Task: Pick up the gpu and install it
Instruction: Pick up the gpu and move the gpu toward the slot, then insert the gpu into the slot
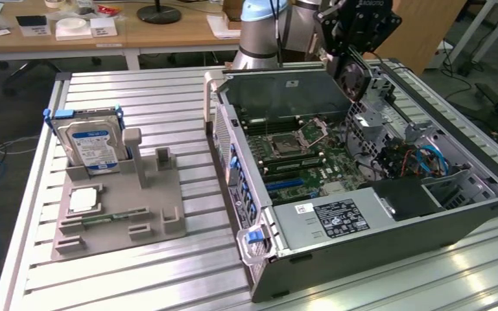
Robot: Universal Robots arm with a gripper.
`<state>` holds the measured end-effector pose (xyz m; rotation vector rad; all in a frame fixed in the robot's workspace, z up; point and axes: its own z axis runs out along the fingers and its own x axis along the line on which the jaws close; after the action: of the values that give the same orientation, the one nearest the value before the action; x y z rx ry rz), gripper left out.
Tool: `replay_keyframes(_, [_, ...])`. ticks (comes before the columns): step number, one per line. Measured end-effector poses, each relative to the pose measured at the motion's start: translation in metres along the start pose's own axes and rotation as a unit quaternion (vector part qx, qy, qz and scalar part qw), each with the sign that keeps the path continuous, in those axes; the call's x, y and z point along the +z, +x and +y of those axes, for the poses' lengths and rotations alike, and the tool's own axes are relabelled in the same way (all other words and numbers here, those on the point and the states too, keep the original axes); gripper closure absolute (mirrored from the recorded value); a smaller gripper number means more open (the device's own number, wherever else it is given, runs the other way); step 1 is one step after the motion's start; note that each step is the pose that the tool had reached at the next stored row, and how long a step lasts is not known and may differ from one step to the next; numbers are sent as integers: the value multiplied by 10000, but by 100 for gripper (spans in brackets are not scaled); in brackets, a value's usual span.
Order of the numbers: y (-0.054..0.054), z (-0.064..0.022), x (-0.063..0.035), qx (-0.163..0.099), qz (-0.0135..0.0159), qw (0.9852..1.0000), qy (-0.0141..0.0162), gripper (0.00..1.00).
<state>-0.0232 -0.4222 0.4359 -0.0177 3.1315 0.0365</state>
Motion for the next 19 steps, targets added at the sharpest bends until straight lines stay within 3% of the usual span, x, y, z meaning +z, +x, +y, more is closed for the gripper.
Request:
replay_keyframes(4, [-156, -2, 5, 0, 1, 10000, 1, 72])
replay_keyframes(7, [-215, -3, 10, -1, 0, 10000, 0, 72])
replay_keyframes(19, [-224, -3, 10, -1, 0, 10000, 0, 72])
